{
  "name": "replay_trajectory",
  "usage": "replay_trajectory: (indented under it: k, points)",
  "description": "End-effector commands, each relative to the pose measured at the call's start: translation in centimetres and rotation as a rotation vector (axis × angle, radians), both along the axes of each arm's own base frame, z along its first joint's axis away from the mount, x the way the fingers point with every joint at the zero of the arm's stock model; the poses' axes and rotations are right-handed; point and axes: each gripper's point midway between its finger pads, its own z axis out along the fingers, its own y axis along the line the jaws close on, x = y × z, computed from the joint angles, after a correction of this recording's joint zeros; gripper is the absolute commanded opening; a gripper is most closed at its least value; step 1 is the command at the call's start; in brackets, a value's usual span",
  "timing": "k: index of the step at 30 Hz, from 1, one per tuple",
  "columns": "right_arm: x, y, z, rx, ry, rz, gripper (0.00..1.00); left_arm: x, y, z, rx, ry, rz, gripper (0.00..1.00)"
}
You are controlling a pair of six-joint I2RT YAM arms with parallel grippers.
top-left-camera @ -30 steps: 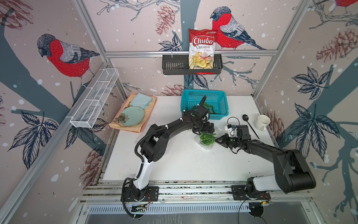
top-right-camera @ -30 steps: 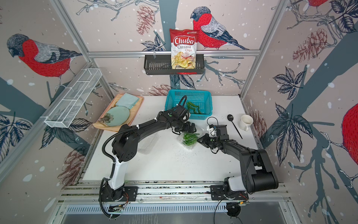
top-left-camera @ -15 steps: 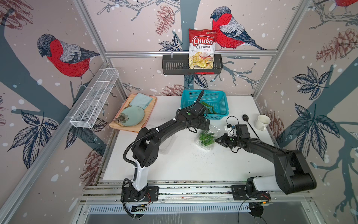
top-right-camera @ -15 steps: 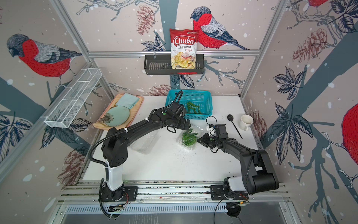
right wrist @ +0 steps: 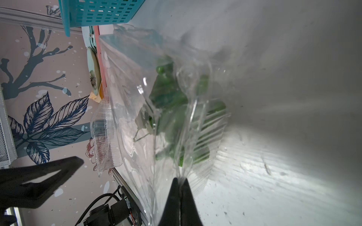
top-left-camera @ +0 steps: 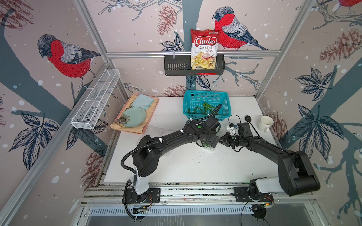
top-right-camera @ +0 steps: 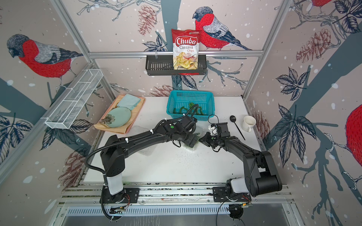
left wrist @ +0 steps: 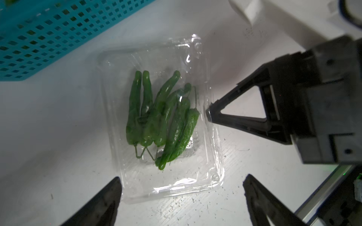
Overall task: Take small green peppers out of containers
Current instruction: Open the packing box at the center of the board.
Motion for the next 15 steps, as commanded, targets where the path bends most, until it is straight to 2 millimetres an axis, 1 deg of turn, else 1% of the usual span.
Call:
replay_trajectory:
  k: [1, 7, 11, 13, 15]
  points:
    - [-0.1, 0.3, 0.2, 0.012, 0.021, 0.001, 0.00, 0.4, 0.4, -1.0, 0.034, -0.016, 0.006, 0.94]
    - [-0.1, 0.6, 0.6, 0.028, 0.024, 0.003, 0.00, 0.4, -0.8, -1.2, -0.013, -0.019, -0.022, 0.94]
    - [-0.1, 0.8, 0.6, 0.028, 0.030, 0.013, 0.00, 0.4, -1.1, -2.0, 0.004, -0.016, -0.043, 0.94]
    - [-0.2, 0.9, 0.6, 0.026, 0.034, 0.017, 0.00, 0.4, -1.1, -2.3, 0.010, -0.013, -0.050, 0.94]
    - [-0.1, 1.0, 0.7, 0.026, 0.032, 0.019, 0.00, 0.6, -0.5, -2.9, 0.048, -0.028, -0.042, 0.94]
